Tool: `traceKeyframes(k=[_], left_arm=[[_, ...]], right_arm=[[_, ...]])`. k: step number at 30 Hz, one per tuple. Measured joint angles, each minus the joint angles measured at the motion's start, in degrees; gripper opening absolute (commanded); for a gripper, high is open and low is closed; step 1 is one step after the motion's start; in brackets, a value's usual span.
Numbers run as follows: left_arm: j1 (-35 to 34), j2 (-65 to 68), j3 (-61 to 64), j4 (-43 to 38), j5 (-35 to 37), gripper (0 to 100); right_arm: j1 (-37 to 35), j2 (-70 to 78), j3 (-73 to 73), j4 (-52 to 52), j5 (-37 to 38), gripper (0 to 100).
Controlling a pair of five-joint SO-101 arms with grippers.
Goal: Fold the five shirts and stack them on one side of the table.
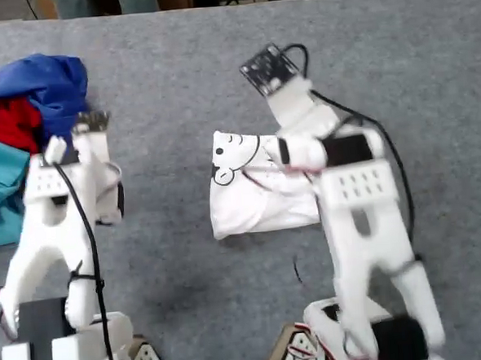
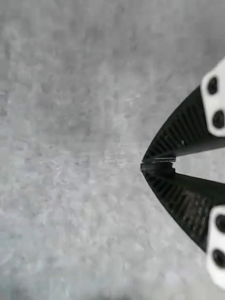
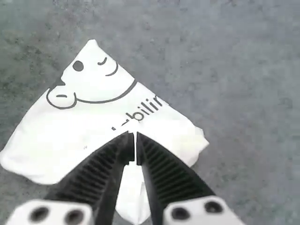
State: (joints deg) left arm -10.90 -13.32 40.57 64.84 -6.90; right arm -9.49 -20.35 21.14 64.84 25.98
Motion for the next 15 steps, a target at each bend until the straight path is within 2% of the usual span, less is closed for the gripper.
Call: traceKeyframes(k=[3, 6, 12, 15], left_arm=[[0.00, -0.44, 8.62, -10.64, 0.00, 3], [0.00, -1.05, 13.80, -17.41, 0.26, 3], [0.00, -1.93, 15.03, -19.43, 7.74, 3], [0.00, -1.93, 15.30, -19.52, 8.53, 3]], right_arm=[[-0.26, 8.97, -4.66, -0.09, -1.76, 1.4], [-0.18, 16.09, -7.21, 1.93, -2.37, 1.4], [-0.26, 22.33, -7.65, 4.84, -2.55, 1.4], [-1.67, 22.77, -7.74, 5.45, -2.55, 1.4]])
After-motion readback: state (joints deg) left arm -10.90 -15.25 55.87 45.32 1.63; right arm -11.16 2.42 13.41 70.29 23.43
